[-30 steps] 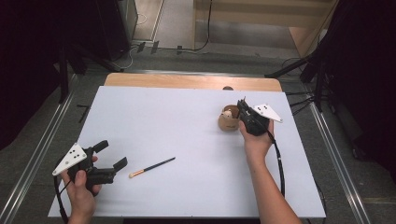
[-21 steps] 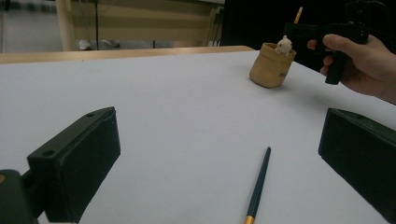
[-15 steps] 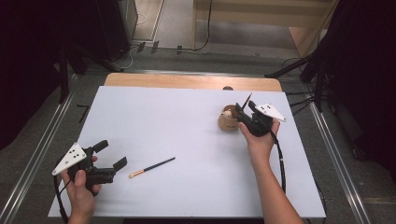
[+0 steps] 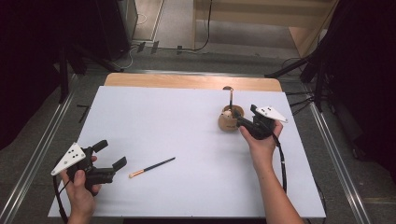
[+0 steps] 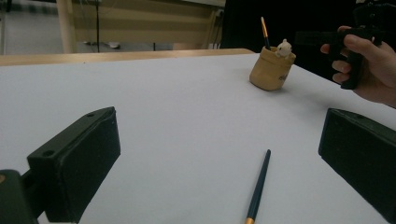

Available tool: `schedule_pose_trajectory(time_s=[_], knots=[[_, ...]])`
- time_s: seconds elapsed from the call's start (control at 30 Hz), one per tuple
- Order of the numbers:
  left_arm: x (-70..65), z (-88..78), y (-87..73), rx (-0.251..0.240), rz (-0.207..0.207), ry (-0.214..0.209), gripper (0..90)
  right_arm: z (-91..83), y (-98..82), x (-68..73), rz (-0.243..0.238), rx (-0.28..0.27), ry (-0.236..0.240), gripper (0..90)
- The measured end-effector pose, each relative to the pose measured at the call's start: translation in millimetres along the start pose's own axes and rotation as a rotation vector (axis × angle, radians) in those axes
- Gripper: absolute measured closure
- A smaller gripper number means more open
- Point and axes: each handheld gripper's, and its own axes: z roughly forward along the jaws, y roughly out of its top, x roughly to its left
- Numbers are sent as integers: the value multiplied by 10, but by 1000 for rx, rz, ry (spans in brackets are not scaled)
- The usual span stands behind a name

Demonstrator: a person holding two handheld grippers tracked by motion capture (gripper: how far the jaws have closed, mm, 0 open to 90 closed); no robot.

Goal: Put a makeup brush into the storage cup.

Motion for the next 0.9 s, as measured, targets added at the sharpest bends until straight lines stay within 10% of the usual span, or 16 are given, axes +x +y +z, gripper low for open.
schedule_pose_trajectory(time_s=[0.33,0.9], knots=[[-6,10,-1,2,2,-1,0,-299,-93,-62,2,21,75,0],[-27,18,1,1,8,-2,0,-904,-323,-145,-17,-39,87,0]])
